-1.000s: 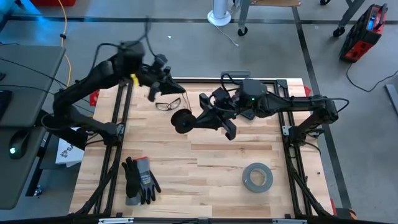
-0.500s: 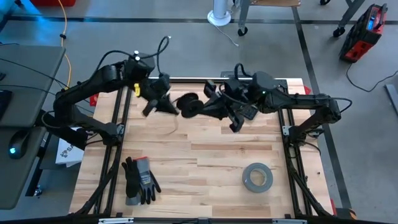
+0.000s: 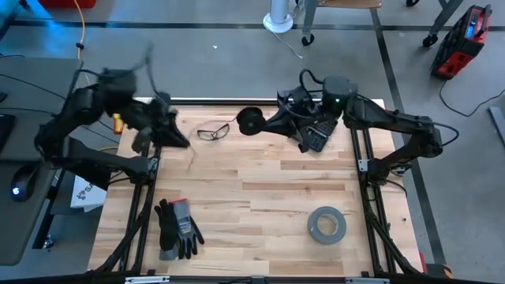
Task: Coil cords
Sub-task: Uncoil the black wire from the black spool
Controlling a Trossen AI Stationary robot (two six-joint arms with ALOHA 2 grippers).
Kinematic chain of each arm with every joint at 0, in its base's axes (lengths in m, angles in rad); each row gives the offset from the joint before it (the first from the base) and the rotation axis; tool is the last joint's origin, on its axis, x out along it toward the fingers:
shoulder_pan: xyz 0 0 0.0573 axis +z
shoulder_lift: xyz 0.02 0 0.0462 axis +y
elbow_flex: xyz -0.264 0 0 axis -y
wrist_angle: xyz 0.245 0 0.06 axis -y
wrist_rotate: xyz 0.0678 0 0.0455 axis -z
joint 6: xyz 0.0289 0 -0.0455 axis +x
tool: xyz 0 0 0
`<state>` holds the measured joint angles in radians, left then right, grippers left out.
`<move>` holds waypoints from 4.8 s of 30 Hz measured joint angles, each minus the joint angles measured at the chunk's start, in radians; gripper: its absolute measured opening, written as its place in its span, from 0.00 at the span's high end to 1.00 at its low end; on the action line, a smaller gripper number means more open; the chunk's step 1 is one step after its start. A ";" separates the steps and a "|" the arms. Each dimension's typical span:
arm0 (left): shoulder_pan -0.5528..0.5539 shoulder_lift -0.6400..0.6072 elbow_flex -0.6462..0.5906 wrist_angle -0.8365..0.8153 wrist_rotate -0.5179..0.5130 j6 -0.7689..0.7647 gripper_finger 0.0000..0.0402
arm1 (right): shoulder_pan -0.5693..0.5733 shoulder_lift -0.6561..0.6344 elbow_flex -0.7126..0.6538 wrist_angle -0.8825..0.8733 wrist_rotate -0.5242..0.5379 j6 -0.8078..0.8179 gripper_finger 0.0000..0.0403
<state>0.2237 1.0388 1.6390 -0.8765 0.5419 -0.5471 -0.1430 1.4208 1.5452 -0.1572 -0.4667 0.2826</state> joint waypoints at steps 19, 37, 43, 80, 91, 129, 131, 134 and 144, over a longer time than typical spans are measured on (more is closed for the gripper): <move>0.273 0.213 0.000 0.640 0.138 -0.056 0.67 | 0.121 0.083 -0.002 -0.111 -0.058 0.235 1.00; 0.291 0.514 -0.043 0.699 0.281 -0.019 0.67 | 0.136 0.127 -0.001 0.409 -0.061 0.233 1.00; 0.277 0.491 -0.177 0.541 0.278 0.083 0.67 | 0.109 0.127 -0.001 0.543 -0.061 0.234 1.00; 0.208 -0.075 -0.528 0.716 -0.153 -0.015 0.67 | -0.039 0.053 0.000 0.079 -0.044 0.305 1.00; 0.193 0.042 -0.489 0.925 -0.098 -0.448 0.67 | -0.038 0.053 0.000 0.092 -0.031 0.285 1.00; 0.132 0.089 -0.489 0.942 -0.065 -0.562 0.67 | -0.039 0.053 -0.001 0.071 0.005 0.330 1.00; 0.132 0.093 -0.489 0.936 -0.065 -0.557 0.67 | -0.039 0.053 -0.001 0.071 0.005 0.326 1.00; 0.132 0.103 -0.489 0.925 -0.065 -0.548 0.67 | -0.039 0.053 -0.001 0.070 0.003 0.324 1.00; 0.132 0.109 -0.489 0.944 -0.063 -0.508 0.77 | -0.038 0.053 -0.002 0.071 -0.002 0.343 1.00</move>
<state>0.3553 1.1473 1.1500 0.0670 0.4786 -1.0549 -0.1814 1.4736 1.5436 -0.0860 -0.4690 0.6254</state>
